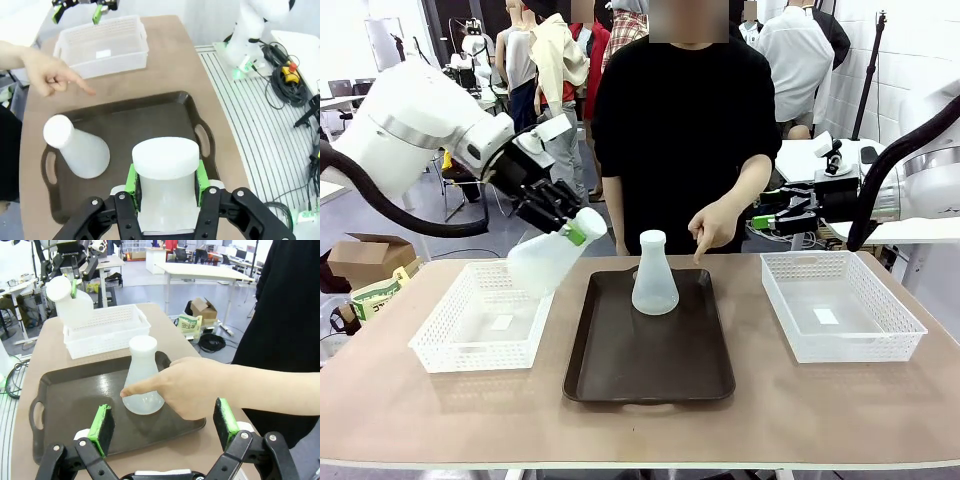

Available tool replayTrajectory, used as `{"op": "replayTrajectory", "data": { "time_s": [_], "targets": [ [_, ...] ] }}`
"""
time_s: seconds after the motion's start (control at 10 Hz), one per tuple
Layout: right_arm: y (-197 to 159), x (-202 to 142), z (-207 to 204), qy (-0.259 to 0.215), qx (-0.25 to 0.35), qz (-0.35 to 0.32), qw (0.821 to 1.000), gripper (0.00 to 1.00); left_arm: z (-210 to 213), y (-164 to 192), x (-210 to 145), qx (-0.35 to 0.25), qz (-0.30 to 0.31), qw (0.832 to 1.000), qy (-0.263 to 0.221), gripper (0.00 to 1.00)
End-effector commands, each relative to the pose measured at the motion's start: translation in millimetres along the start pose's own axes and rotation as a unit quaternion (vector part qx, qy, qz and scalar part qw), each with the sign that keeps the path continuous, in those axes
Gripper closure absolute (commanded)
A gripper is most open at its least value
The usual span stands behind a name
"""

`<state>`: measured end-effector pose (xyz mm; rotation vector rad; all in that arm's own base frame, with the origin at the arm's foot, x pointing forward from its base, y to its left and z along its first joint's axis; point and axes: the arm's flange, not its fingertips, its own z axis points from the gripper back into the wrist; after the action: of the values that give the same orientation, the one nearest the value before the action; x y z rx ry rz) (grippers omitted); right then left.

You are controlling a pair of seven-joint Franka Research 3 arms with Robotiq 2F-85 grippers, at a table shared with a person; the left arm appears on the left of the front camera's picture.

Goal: Prepare the laboratory tools.
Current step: Place the picked Big flask upright in the Handle tray as directed by the person.

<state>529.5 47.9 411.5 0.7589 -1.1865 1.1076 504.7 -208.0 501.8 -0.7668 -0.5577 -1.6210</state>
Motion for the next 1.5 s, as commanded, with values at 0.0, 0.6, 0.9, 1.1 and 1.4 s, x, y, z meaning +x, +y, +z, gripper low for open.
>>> {"op": "replayTrajectory", "data": {
  "time_s": [0.0,0.6,0.9,1.1,1.4],
  "targets": [
    [1.7,0.0,0.6,0.005,0.003,-0.001,1.000,0.00,-7.4,0.4,11.5,0.011,-0.001,1.000,0.000,1.00],
    [1.7,0.0,0.6,0.005,0.003,-0.001,1.000,0.00,-55.9,4.9,-35.4,-0.089,-0.139,0.983,-0.082,1.00],
    [1.7,0.0,0.6,0.005,0.003,-0.001,1.000,0.00,-105.0,10.6,-44.1,-0.086,-0.243,0.949,-0.180,1.00],
    [1.7,0.0,0.6,0.005,0.003,-0.001,1.000,0.00,-121.3,18.2,-35.7,-0.077,-0.258,0.936,-0.228,1.00],
    [1.7,0.0,0.6,0.005,0.003,-0.001,1.000,0.00,-143.0,36.1,-33.3,-0.089,-0.207,0.928,-0.297,1.00]
  ]
}}
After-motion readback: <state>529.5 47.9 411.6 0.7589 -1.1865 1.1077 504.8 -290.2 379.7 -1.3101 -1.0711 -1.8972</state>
